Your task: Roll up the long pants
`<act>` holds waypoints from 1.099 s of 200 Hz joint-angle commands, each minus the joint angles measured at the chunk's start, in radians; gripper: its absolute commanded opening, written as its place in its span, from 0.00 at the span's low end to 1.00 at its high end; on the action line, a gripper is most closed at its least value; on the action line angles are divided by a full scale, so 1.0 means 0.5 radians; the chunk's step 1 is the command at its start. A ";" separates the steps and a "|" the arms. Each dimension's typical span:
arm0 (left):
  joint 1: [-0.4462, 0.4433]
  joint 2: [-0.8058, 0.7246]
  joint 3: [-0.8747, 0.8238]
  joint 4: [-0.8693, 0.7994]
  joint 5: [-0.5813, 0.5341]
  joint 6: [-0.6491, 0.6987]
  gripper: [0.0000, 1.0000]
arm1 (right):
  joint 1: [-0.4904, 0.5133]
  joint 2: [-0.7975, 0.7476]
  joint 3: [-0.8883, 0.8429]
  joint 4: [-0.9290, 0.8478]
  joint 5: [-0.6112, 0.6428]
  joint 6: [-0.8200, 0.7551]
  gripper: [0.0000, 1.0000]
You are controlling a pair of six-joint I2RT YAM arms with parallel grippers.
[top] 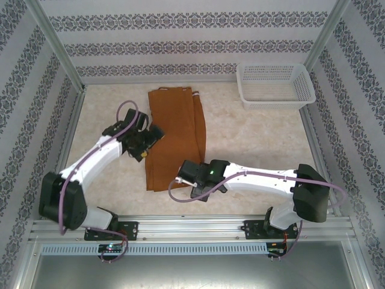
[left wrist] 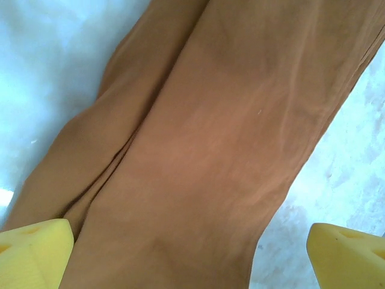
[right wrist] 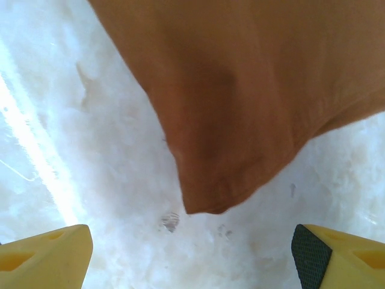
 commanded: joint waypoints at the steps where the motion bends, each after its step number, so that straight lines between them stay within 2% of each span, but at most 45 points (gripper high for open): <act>1: -0.066 -0.253 -0.204 0.042 -0.171 -0.274 1.00 | 0.029 0.087 -0.053 0.125 -0.011 -0.014 0.87; 23: -0.082 -0.464 -0.347 0.013 -0.221 -0.358 1.00 | 0.028 0.178 -0.046 0.237 -0.018 -0.065 0.87; 48: -0.082 -0.579 -0.351 -0.064 -0.286 -0.356 1.00 | 0.013 0.322 -0.028 0.339 0.042 -0.170 0.85; 63: -0.083 -0.588 -0.331 -0.084 -0.283 -0.343 1.00 | -0.016 0.397 -0.001 0.381 0.037 -0.207 0.79; 90: -0.082 -0.587 -0.326 -0.096 -0.267 -0.352 1.00 | -0.081 0.481 0.089 0.341 -0.044 -0.194 0.22; 95: -0.082 -0.593 -0.325 -0.104 -0.268 -0.356 1.00 | -0.085 0.486 0.104 0.322 -0.054 -0.187 0.00; 111: -0.083 -0.623 -0.330 -0.121 -0.277 -0.376 1.00 | -0.106 0.463 0.161 0.260 -0.138 -0.128 0.00; 141: -0.088 -0.681 -0.321 -0.166 -0.322 -0.404 1.00 | -0.214 0.392 0.360 0.073 -0.484 0.001 0.00; 164: -0.091 -0.682 -0.298 -0.181 -0.321 -0.403 1.00 | -0.312 0.378 0.547 -0.068 -0.654 0.048 0.00; 220: -0.116 -0.715 -0.300 -0.202 -0.302 -0.481 1.00 | -0.595 0.551 0.817 -0.195 -0.923 0.140 0.00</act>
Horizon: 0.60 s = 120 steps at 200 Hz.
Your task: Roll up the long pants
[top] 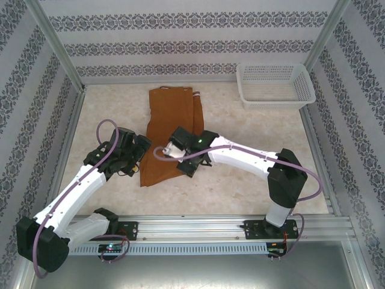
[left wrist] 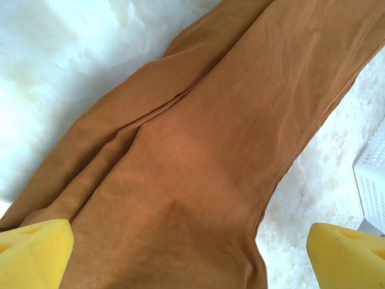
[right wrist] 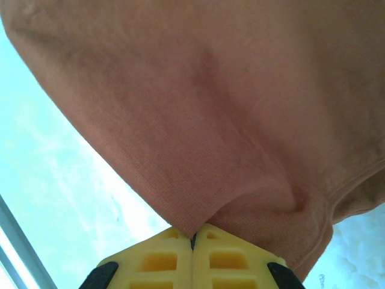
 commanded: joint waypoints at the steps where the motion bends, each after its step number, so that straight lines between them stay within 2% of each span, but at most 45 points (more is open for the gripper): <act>1: -0.048 -0.050 0.043 -0.103 -0.033 -0.079 1.00 | -0.116 0.088 0.086 -0.078 -0.188 0.087 0.00; 33: -0.122 -0.079 0.011 -0.097 -0.061 -0.159 1.00 | -0.320 0.265 0.204 -0.095 -0.381 0.164 0.00; 66: -0.220 -0.033 -0.012 -0.039 -0.077 -0.218 1.00 | -0.427 0.426 0.317 -0.157 -0.451 0.190 0.00; 120: -0.531 0.231 0.093 0.003 -0.167 -0.308 1.00 | -0.559 0.537 0.422 -0.178 -0.517 0.232 0.00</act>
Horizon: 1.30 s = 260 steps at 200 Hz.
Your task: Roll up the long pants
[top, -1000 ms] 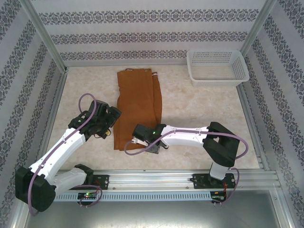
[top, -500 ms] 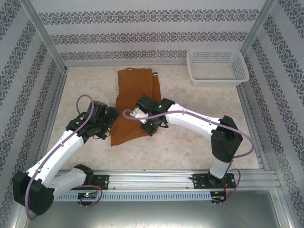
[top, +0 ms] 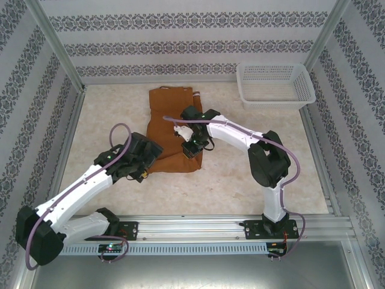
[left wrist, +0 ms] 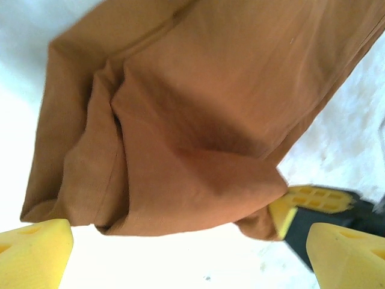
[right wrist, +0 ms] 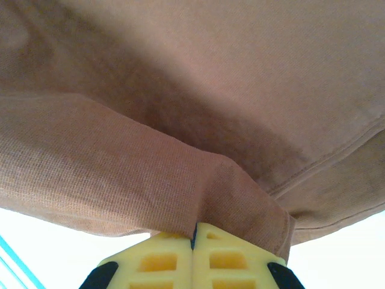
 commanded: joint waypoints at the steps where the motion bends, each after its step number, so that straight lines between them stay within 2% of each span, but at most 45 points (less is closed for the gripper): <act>1: -0.122 0.119 0.082 0.024 -0.084 -0.089 1.00 | -0.060 0.042 0.056 -0.044 -0.051 0.052 0.00; 36: -0.198 0.270 0.092 0.033 -0.122 -0.180 1.00 | -0.089 0.035 0.045 -0.027 -0.041 0.067 0.00; 78: -0.195 0.405 0.080 0.069 -0.428 -0.272 1.00 | -0.108 0.024 0.005 0.013 -0.063 0.091 0.00; 89: -0.184 0.459 0.126 0.050 -0.525 -0.282 0.96 | -0.112 0.029 -0.001 0.018 -0.062 0.093 0.00; 101: -0.167 0.517 0.189 0.026 -0.599 -0.277 0.86 | -0.117 0.038 -0.005 0.009 -0.051 0.086 0.00; 108: -0.153 0.556 0.234 0.022 -0.630 -0.253 0.76 | -0.121 0.042 -0.010 0.008 -0.040 0.082 0.00; 116: -0.134 0.604 0.291 -0.001 -0.656 -0.229 0.58 | -0.128 0.045 -0.017 0.005 -0.029 0.078 0.00; 127: -0.109 0.670 0.363 -0.049 -0.691 -0.201 0.38 | -0.140 0.059 -0.024 -0.003 -0.013 0.071 0.00; 134: -0.086 0.720 0.413 -0.078 -0.707 -0.178 0.27 | -0.149 0.068 -0.033 -0.006 0.003 0.064 0.00; 141: -0.068 0.767 0.454 -0.105 -0.722 -0.155 0.20 | -0.157 0.077 -0.045 -0.006 0.022 0.063 0.00; 163: -0.004 0.911 0.547 -0.171 -0.723 -0.091 0.11 | -0.181 0.090 -0.102 0.027 0.052 0.067 0.00; 204: 0.031 1.071 0.510 -0.132 -0.629 -0.074 0.05 | -0.183 0.089 -0.198 0.104 0.141 0.106 0.00; 209: 0.031 1.089 0.505 -0.126 -0.618 -0.076 0.05 | -0.182 0.084 -0.205 0.115 0.163 0.110 0.08; 218: 0.031 1.115 0.496 -0.131 -0.600 -0.074 0.05 | -0.179 0.064 -0.218 0.125 0.209 0.123 0.54; 223: 0.030 1.125 0.496 -0.135 -0.593 -0.073 0.05 | -0.176 0.046 -0.221 0.122 0.241 0.126 0.65; 246: 0.031 1.151 0.462 -0.141 -0.585 -0.082 0.04 | -0.168 -0.100 -0.213 0.088 0.346 0.141 0.69; 260: 0.029 1.156 0.454 -0.152 -0.592 -0.081 0.04 | -0.150 -0.236 -0.200 0.060 0.340 0.166 0.60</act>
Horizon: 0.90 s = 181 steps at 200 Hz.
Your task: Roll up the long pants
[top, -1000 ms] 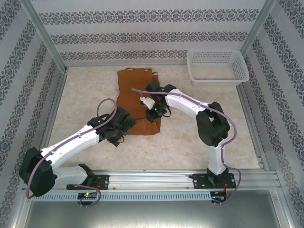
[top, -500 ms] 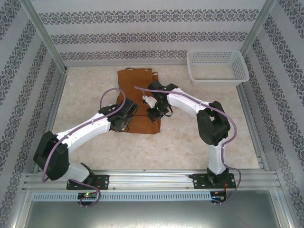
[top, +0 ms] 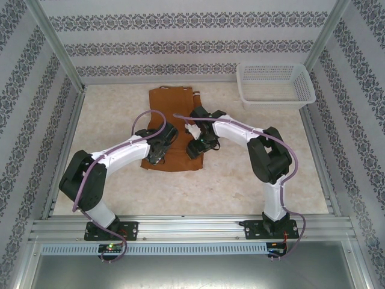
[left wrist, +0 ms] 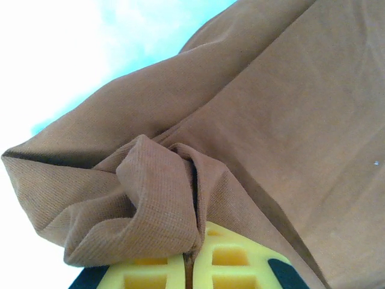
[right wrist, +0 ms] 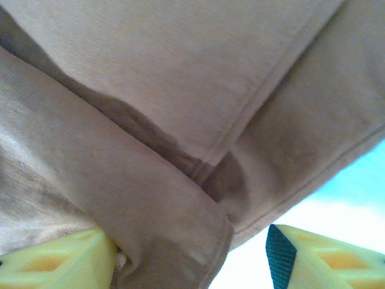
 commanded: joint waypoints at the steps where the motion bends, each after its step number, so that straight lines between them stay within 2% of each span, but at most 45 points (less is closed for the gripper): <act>1: 0.025 0.037 -0.053 -0.142 -0.039 0.026 0.04 | 0.011 -0.268 -0.007 -0.124 0.140 0.058 0.58; 5: 0.025 0.037 -0.053 -0.145 -0.041 0.026 0.04 | 0.017 -0.303 -0.004 -0.123 0.120 0.066 0.51; 13: 0.026 0.040 -0.056 -0.145 -0.047 0.028 0.05 | 0.040 -0.378 -0.008 -0.112 0.086 0.095 0.17; 15: 0.026 0.041 -0.055 -0.148 -0.045 0.027 0.05 | 0.049 -0.397 -0.010 -0.106 0.083 0.103 0.05; 17: 0.026 0.041 -0.054 -0.149 -0.047 0.028 0.05 | 0.059 -0.413 -0.012 -0.099 0.081 0.115 0.00; 59: 0.027 0.074 -0.052 -0.154 -0.030 0.030 0.05 | 0.257 -0.474 -0.029 0.003 0.024 0.248 0.00; 114: 0.028 0.084 -0.057 -0.161 -0.028 0.035 0.08 | 0.309 -0.113 -0.159 0.185 -0.064 0.289 0.00; 144: 0.041 0.059 -0.101 -0.181 -0.059 0.030 0.15 | 0.256 0.080 -0.210 0.228 -0.060 0.287 0.00; 161: 0.059 0.014 -0.164 -0.195 -0.107 0.015 0.26 | 0.229 0.143 -0.238 0.283 -0.114 0.308 0.00; 168: 0.074 -0.018 -0.201 -0.186 -0.125 0.004 0.41 | 0.220 0.159 -0.246 0.299 -0.125 0.321 0.00; 181: 0.106 -0.094 -0.274 -0.143 -0.126 -0.009 0.86 | 0.219 0.182 -0.244 0.314 -0.144 0.328 0.00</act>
